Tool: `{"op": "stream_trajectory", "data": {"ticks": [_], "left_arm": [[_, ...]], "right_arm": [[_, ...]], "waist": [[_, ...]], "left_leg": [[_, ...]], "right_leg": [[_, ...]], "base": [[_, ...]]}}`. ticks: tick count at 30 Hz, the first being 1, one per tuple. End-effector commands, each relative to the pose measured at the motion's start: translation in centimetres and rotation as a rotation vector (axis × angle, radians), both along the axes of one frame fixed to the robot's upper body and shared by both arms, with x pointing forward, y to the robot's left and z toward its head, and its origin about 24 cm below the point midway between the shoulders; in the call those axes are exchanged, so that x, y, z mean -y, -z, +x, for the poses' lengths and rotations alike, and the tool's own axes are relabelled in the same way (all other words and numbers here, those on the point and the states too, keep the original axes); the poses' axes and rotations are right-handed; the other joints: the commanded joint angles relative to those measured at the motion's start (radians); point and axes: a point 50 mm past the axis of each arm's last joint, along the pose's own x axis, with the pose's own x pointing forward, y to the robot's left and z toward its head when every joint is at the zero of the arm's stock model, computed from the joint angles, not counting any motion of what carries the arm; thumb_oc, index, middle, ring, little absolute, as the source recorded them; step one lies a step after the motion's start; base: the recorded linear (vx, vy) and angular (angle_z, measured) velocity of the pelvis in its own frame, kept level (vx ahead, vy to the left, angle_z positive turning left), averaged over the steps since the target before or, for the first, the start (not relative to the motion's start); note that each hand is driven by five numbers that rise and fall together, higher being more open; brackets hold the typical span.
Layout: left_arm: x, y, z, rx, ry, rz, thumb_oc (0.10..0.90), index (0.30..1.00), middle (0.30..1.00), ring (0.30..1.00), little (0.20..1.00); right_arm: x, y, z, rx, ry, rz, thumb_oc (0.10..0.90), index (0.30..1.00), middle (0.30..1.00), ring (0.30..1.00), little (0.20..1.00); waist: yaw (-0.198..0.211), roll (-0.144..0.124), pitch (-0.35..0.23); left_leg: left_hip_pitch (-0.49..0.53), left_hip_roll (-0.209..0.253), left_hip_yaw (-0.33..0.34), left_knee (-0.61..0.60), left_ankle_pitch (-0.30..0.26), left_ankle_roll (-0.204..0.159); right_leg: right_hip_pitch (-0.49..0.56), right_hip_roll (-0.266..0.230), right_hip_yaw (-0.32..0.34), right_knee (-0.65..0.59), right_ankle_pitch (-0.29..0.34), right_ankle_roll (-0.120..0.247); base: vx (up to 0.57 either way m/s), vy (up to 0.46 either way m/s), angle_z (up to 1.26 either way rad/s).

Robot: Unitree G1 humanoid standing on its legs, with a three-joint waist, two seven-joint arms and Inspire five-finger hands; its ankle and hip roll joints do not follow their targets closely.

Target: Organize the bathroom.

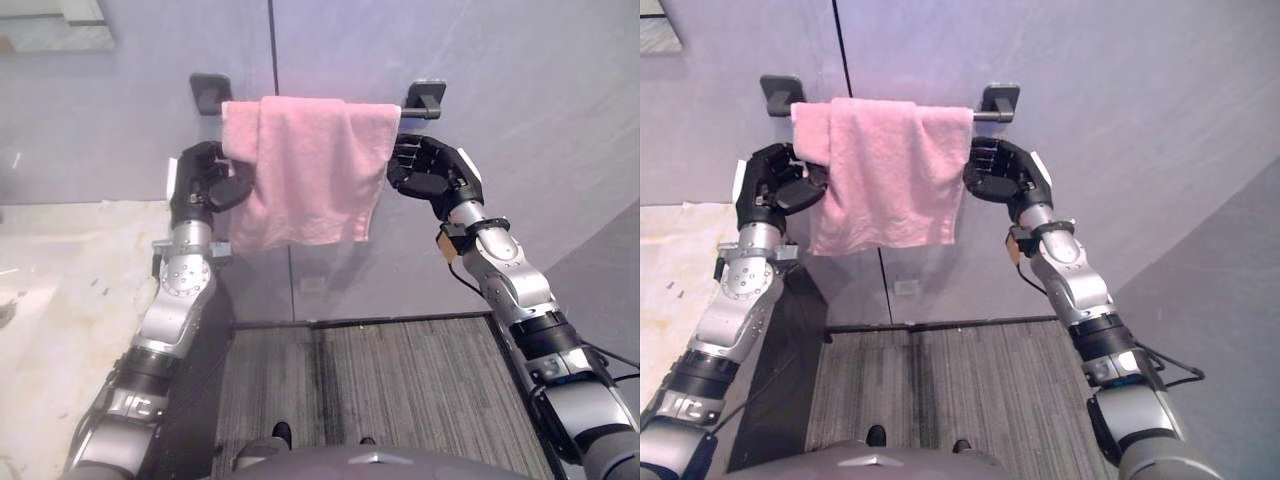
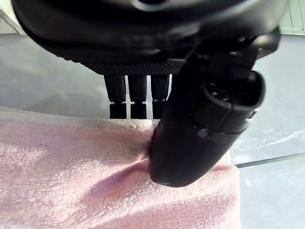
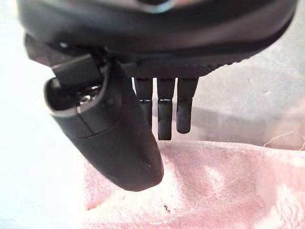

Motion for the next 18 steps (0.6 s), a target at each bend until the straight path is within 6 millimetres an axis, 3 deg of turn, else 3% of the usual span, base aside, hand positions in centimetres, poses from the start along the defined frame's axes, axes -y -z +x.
{"op": "stream_trajectory", "data": {"ticks": [1, 12, 18], "left_arm": [[-0.3, -1.1, 0.0, 0.071, 0.013, 0.064, 0.400, 0.300, 0.300, 0.300, 0.300], [-0.5, -1.0, -0.1, 0.075, -0.007, 0.065, 0.400, 0.300, 0.300, 0.300, 0.300], [-1.7, -0.9, -0.4, 0.084, -0.070, 0.051, 0.400, 0.300, 0.300, 0.300, 0.300]], "right_arm": [[-0.6, -8.1, 0.4, 0.353, -0.022, 0.024, 0.400, 0.300, 0.300, 0.300, 0.300], [0.2, -6.5, 0.1, 0.315, -0.003, 0.022, 0.400, 0.300, 0.300, 0.300, 0.300], [1.8, -5.4, -0.3, 0.287, 0.058, 0.033, 0.400, 0.300, 0.300, 0.300, 0.300]], "waist": [[0.025, -0.031, -0.076], [0.011, -0.027, -0.073], [0.003, -0.027, -0.073]], "left_leg": [[0.049, -0.047, 0.023, -0.001, -0.087, 0.035], [0.053, -0.047, 0.033, -0.001, -0.087, 0.037], [0.054, -0.046, 0.039, -0.001, -0.090, 0.036]], "right_leg": [[-0.019, 0.009, -0.025, -0.001, 0.006, -0.005], [-0.022, 0.009, -0.017, -0.001, 0.010, -0.002], [-0.023, 0.009, -0.013, -0.001, 0.011, 0.001]], "base": [[0.00, 0.000, 0.00], [0.00, 0.000, 0.00], [0.00, 0.000, 0.00]]}}
